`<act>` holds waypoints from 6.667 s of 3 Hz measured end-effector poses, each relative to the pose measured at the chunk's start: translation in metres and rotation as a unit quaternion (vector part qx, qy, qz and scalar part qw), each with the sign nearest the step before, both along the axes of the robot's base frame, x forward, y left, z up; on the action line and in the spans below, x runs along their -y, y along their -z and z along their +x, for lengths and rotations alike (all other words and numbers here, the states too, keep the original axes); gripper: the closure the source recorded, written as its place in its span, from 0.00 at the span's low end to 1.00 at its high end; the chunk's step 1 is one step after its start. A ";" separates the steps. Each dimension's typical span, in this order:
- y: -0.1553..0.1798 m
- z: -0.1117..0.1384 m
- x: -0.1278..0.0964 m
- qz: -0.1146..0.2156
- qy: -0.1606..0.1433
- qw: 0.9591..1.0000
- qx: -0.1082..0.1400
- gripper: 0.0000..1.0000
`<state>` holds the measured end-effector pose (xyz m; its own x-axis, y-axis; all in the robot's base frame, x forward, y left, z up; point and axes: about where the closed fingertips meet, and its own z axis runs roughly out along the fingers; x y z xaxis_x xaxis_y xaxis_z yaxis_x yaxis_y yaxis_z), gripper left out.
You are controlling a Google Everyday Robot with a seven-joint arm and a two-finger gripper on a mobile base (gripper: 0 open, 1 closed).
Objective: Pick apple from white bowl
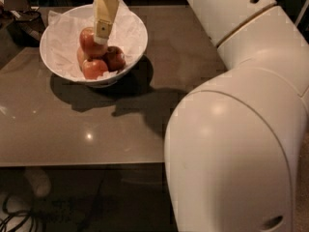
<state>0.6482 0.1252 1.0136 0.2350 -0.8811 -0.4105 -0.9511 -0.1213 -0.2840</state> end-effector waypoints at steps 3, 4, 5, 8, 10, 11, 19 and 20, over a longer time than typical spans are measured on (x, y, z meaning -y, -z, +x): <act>0.021 0.014 -0.010 0.008 -0.005 1.000 -0.013 0.18; 0.028 0.019 -0.013 0.002 -0.007 1.000 -0.020 0.29; 0.033 0.023 -0.015 -0.001 -0.010 1.000 -0.025 0.33; 0.047 0.035 -0.028 -0.006 -0.020 0.999 -0.035 0.22; 0.058 0.041 -0.034 -0.010 -0.022 0.999 -0.043 0.25; 0.066 0.042 -0.036 -0.013 -0.024 0.998 -0.050 0.24; 0.042 0.023 -0.039 0.015 -0.009 0.998 -0.064 1.00; 0.008 0.002 -0.039 0.033 -0.016 0.998 -0.054 1.00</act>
Offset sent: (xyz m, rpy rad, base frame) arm 0.0124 0.0023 -0.0222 0.0086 0.0467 0.0148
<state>0.6503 0.1644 1.0055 0.2145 -0.8442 -0.4912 -0.9724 -0.1373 -0.1886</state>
